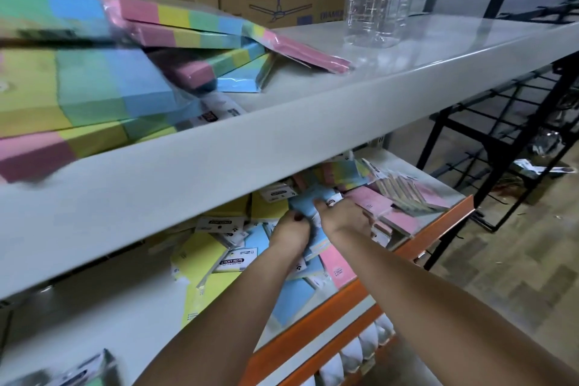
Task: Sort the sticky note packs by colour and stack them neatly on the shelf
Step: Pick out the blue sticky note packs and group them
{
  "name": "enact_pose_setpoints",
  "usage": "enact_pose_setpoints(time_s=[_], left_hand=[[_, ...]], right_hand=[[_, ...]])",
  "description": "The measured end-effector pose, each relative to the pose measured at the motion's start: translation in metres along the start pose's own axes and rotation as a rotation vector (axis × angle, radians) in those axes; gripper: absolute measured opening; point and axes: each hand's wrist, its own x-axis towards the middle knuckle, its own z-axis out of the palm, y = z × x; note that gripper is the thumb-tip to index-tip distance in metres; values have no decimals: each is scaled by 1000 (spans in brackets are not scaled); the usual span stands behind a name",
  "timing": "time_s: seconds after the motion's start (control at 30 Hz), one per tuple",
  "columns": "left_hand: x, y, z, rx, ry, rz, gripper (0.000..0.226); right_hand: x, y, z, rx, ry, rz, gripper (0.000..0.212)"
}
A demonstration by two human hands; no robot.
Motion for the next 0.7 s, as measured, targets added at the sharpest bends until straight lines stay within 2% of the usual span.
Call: enact_pose_setpoints(time_s=[0.13, 0.3, 0.5, 0.6, 0.7], left_hand=[[-6, 0, 1, 26, -12, 12, 8], [-2, -4, 1, 58, -19, 12, 11], [-4, -2, -4, 16, -10, 17, 20], [-4, -1, -5, -5, 13, -1, 14], [-3, -2, -8, 5, 31, -29, 28]], right_hand=[[4, -4, 6, 6, -25, 14, 62], [5, -3, 3, 123, -93, 39, 59], [0, 4, 2, 203, -63, 6, 54], [-4, 7, -4, 223, -35, -17, 53], [-8, 11, -10, 251, -5, -48, 55]])
